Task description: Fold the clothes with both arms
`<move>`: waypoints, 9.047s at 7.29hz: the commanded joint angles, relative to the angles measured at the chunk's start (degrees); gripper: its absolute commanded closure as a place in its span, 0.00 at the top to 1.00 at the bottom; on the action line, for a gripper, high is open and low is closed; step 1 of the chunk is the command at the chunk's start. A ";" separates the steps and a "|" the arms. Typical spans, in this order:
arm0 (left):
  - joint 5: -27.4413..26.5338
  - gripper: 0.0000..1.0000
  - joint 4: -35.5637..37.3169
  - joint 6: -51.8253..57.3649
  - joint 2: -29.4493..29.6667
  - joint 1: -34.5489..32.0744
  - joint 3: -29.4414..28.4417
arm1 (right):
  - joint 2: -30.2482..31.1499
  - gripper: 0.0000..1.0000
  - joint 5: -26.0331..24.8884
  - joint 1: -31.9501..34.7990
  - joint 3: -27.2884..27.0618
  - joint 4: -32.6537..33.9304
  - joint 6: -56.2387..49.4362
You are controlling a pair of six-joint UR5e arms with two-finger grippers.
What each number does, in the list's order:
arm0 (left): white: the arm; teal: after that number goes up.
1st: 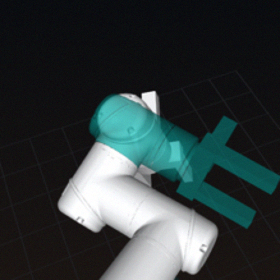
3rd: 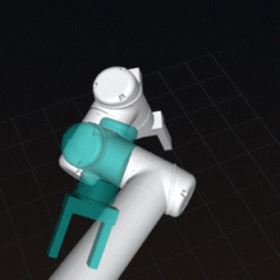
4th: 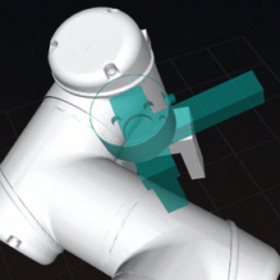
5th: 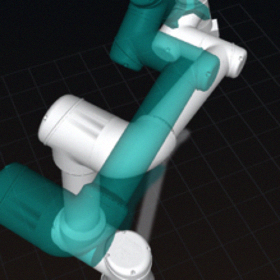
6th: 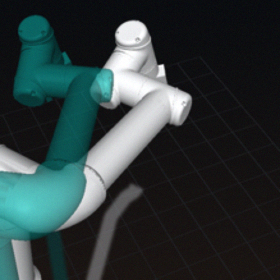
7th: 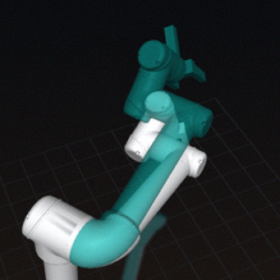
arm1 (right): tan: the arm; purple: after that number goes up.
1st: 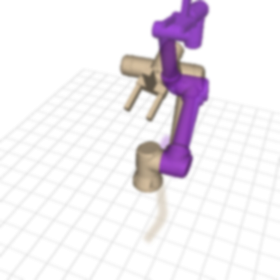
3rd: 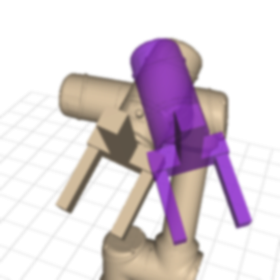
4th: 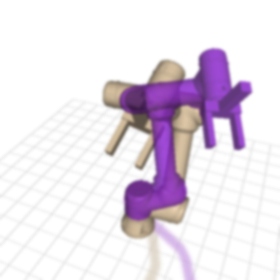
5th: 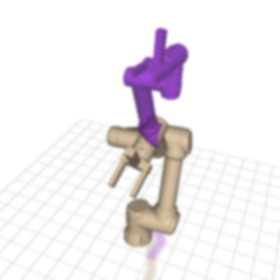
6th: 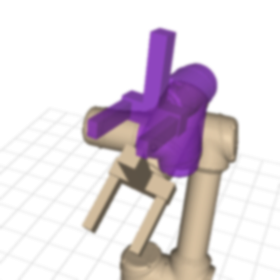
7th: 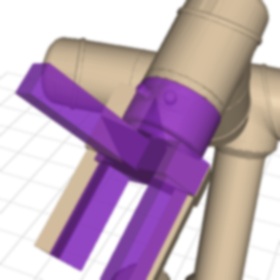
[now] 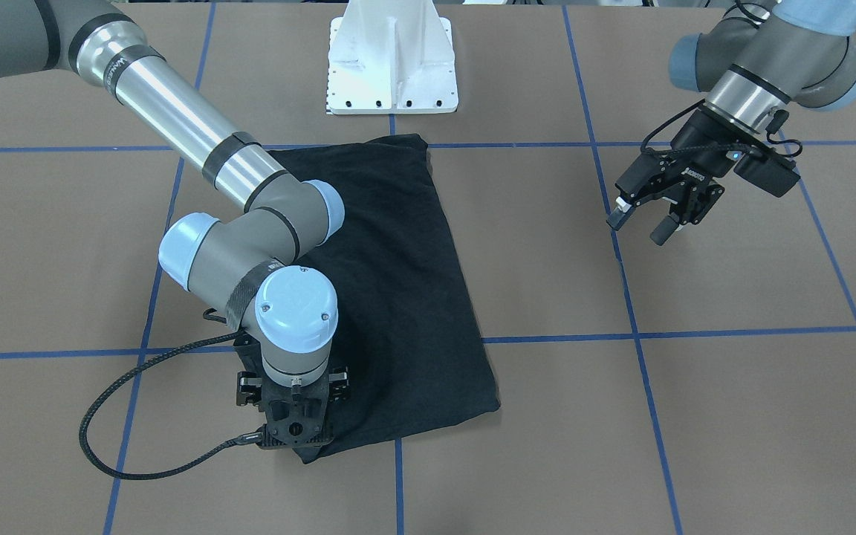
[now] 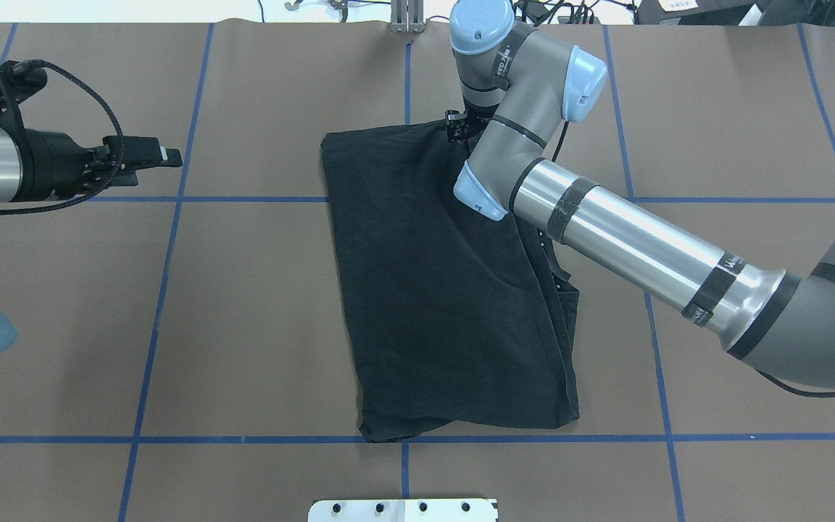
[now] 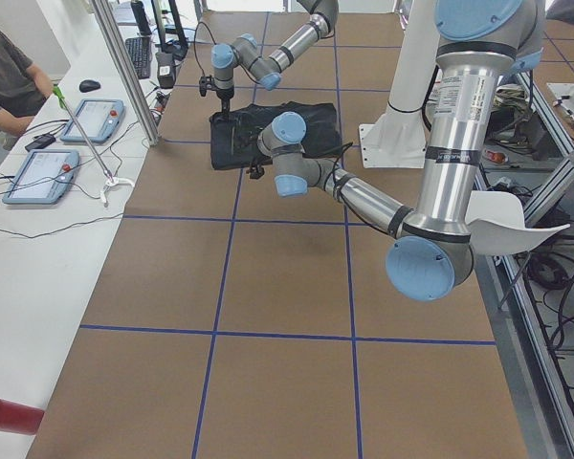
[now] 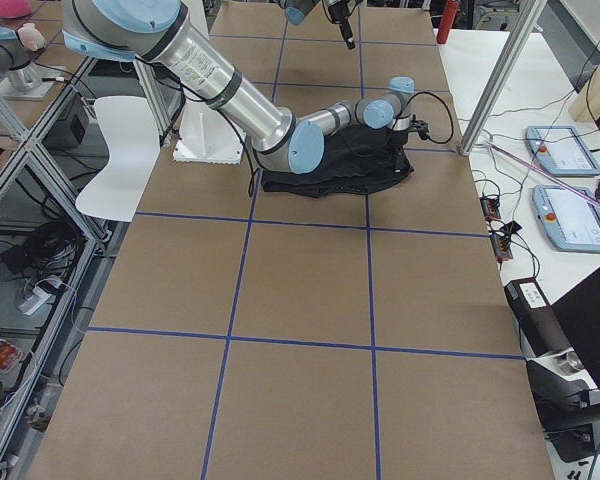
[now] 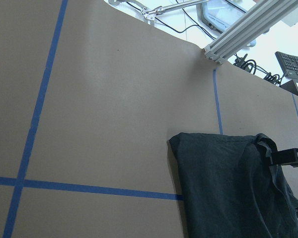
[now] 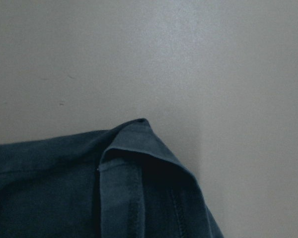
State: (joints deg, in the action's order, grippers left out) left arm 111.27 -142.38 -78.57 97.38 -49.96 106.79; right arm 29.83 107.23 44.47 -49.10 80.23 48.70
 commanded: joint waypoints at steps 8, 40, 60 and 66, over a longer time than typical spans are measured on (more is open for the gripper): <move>0.09 1.00 0.00 0.00 -0.26 0.04 0.17 | 7.63 0.96 3.78 6.42 -7.33 2.18 -14.43; 0.44 1.00 0.00 -0.26 -0.26 0.39 0.78 | 49.97 0.88 -12.48 -24.95 -63.68 -3.15 85.16; 0.44 1.00 -0.08 -6.81 -1.23 0.83 3.77 | 51.20 0.00 -10.99 -25.13 -65.77 -5.44 84.28; -26.41 1.00 1.74 -39.45 -5.80 34.70 14.59 | 52.08 0.00 -7.56 -25.74 -67.09 -5.35 85.42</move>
State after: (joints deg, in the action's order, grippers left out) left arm 91.61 -141.94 -114.67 92.21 -23.45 120.68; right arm 81.81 99.17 19.07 -115.84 74.88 133.60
